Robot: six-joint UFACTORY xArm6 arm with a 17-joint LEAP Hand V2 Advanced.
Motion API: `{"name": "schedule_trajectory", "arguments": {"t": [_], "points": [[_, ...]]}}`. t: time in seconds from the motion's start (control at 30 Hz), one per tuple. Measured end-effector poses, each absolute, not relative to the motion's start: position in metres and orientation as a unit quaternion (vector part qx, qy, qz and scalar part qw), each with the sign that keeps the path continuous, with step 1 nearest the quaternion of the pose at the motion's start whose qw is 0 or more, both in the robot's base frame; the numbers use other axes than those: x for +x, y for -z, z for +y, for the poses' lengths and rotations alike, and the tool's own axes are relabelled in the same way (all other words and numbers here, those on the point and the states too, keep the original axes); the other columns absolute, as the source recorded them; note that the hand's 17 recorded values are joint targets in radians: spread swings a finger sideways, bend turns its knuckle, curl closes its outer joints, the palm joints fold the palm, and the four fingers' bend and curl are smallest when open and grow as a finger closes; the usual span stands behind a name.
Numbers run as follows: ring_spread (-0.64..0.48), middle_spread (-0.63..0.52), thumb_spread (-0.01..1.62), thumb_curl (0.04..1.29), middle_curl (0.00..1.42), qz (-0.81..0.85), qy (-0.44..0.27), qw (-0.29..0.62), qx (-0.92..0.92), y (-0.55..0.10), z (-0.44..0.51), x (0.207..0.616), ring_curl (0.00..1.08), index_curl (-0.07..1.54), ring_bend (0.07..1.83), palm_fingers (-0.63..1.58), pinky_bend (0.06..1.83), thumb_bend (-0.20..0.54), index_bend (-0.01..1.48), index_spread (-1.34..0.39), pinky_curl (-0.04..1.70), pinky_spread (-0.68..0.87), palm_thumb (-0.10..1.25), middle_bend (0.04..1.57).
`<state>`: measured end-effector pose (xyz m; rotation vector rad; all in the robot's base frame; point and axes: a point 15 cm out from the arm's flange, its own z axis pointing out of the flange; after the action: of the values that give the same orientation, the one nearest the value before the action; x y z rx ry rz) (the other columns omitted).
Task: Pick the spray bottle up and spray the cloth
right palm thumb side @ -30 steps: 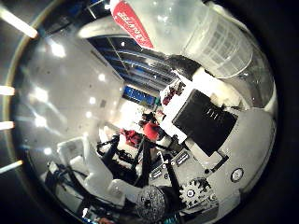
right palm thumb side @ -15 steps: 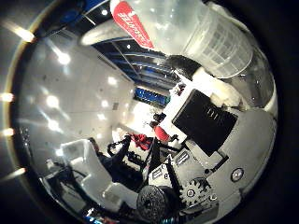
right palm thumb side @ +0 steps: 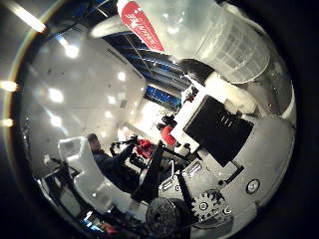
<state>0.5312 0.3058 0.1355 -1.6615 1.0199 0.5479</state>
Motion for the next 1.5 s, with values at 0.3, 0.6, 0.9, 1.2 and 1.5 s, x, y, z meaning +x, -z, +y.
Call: {"name": "schedule_trajectory", "arguments": {"t": [0.3, 0.6, 0.9, 1.2, 1.5], "points": [[-0.22, -0.09, 0.81, 0.86, 0.68, 0.420, -0.227, 0.523, -0.706, -0.107, 0.307, 0.539, 0.81, 0.90, 1.37, 1.13, 1.01, -0.021, 1.10, -0.23, 1.53, -0.15, 0.99, 1.43], [-0.19, -0.09, 0.83, 0.79, 0.64, 0.408, -0.222, 0.516, -0.720, -0.106, 0.298, 0.542, 0.74, 0.86, 1.31, 1.16, 0.95, -0.039, 1.00, -0.23, 1.34, -0.18, 0.87, 1.34], [-0.19, -0.12, 1.02, 0.57, 0.49, 0.372, -0.215, 0.479, -0.765, -0.097, 0.291, 0.528, 0.58, 0.69, 1.09, 0.24, 0.81, -0.032, 0.35, -0.38, 1.01, -0.34, 0.73, 0.82], [-0.04, -0.02, 1.04, 0.41, 0.32, 0.360, -0.211, 0.430, -0.801, -0.095, 0.273, 0.520, 0.32, 0.43, 0.57, -0.01, 0.46, -0.027, 0.17, -0.42, 0.68, 0.30, 0.65, 0.35], [-0.02, -0.02, 1.03, 0.36, 0.31, 0.375, -0.163, 0.400, -0.820, -0.118, 0.221, 0.540, 0.27, 0.33, 0.46, 0.07, 0.43, -0.025, 0.16, -0.41, 0.51, 0.38, 0.65, 0.24]]}}
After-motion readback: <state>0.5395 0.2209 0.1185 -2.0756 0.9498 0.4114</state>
